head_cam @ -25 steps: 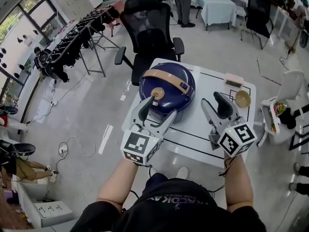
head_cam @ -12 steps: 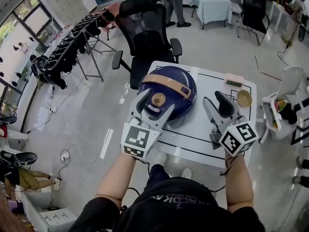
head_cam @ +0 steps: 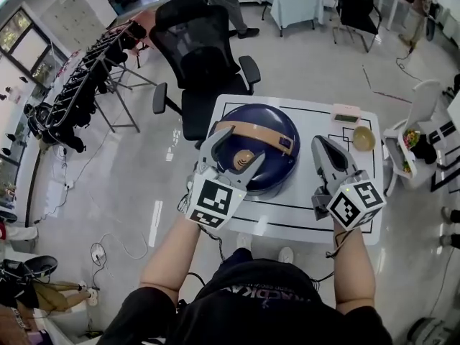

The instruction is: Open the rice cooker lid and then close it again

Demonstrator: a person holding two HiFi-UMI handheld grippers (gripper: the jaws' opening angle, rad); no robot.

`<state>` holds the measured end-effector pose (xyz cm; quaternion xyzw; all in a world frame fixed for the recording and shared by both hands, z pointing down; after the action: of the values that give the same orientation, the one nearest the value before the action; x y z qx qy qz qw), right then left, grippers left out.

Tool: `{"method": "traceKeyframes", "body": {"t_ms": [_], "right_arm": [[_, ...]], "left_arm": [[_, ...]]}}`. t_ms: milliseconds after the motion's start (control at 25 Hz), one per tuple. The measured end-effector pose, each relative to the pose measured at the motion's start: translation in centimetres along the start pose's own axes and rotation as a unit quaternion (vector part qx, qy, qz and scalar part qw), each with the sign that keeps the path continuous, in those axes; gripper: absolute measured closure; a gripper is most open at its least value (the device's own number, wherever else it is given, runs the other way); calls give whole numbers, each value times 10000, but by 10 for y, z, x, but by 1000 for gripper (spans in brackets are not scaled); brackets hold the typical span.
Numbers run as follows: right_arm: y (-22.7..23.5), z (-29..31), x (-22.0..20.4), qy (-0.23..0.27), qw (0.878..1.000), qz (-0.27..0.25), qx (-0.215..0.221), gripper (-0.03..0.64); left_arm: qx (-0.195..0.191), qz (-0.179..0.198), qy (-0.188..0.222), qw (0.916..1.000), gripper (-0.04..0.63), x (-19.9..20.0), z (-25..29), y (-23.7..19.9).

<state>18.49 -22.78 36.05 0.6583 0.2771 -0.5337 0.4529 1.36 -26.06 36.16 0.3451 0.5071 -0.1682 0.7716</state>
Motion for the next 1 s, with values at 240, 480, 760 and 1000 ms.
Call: {"method": "traceKeyframes", "body": {"t_ms": [240,480,760,1000], "right_arm": [[-10,20,-5,-66,9999,32,-104,615],[-8,31,-16,-311,9986,214,-359,615],[-9,45,-33,-617,9962,272,-549,615],[-8,57,-46,-875,9933,319,-689,615]], "left_arm": [[-440,728,-252,9961,270,-21,17,-11],[-808,1539,-434,9838,267,-30,36,-8],[-1066,1919,-438,9746,267,-34,52,-6],[-1232,2282,-447,9647,268,-35,62,-2]]}}
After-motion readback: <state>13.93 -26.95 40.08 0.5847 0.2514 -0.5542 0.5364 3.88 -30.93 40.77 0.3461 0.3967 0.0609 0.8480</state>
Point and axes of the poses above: the fingertips, and each gripper's own axes: z forward along the fingers, y to its right, x out of its top, the point moved 3 cm from there along -z, backward along the fingers, and after that the axes turned 2 degrees about x, right-handed, at the moved point
